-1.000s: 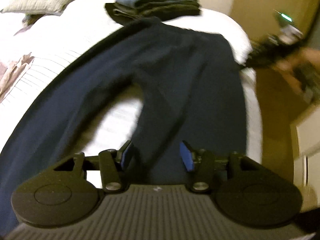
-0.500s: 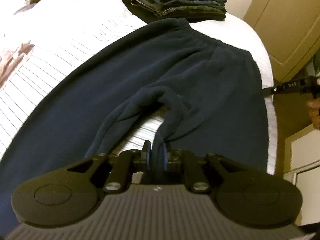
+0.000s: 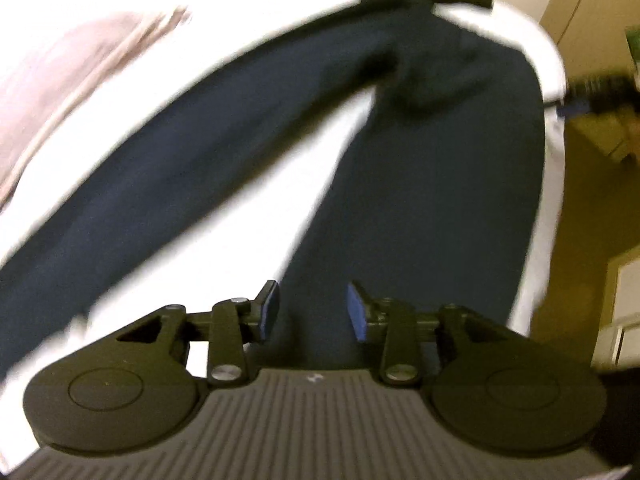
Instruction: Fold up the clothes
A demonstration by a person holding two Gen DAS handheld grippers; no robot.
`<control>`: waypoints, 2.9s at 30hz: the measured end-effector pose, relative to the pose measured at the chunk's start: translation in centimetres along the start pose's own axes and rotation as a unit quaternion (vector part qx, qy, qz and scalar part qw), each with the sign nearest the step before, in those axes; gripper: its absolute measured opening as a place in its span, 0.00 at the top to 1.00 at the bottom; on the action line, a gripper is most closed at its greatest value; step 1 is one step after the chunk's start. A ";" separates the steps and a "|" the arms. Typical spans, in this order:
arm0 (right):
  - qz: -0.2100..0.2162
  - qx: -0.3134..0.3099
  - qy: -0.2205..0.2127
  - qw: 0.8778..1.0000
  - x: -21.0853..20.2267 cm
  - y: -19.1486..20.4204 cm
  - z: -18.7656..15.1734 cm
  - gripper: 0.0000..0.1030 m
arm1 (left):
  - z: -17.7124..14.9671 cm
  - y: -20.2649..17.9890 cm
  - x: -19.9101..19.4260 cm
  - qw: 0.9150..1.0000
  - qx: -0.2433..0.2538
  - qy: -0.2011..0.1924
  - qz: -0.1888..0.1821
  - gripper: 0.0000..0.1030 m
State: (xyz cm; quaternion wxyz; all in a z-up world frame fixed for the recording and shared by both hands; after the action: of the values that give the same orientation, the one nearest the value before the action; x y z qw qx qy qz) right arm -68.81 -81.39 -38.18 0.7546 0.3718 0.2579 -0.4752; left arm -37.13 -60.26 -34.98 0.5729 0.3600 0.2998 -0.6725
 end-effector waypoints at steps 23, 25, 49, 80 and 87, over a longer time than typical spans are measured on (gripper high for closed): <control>0.029 -0.264 0.093 0.960 -3.6 23.6 -14.7 0.31 | -27.6 8.2 -18.7 0.980 -0.136 0.056 0.135 0.55; 0.006 -0.255 0.079 0.964 -5.4 23.5 -13.4 0.31 | -25.9 8.2 -19.1 0.983 -0.125 0.035 0.129 0.53; -0.083 -0.211 0.066 0.972 -16.5 17.6 -6.5 0.01 | -9.4 4.5 -18.0 0.995 -0.029 -0.021 0.089 0.09; -0.039 -0.233 0.090 0.968 -16.2 22.4 -10.6 0.01 | -13.9 4.4 -20.5 0.993 -0.053 0.001 0.108 0.08; -0.041 -0.233 0.091 0.967 -16.2 22.8 -10.8 0.01 | -14.2 4.6 -20.5 0.993 -0.048 0.001 0.103 0.08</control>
State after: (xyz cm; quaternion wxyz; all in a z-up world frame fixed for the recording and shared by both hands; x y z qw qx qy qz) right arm -55.22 -57.96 -25.33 0.7736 0.2163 0.4440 -0.3969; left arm -28.90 -38.06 -25.94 0.6559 0.3616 0.2933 -0.5941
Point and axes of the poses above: each gripper's, at about its wrist camera, not at the fingertips, and x roughly the way its jaws point, y to its left, z to its top, the point moved 8 cm from there along x, roughly the way its jaws point, and after that the axes turned 12 degrees about -y, right-handed, at the moved point
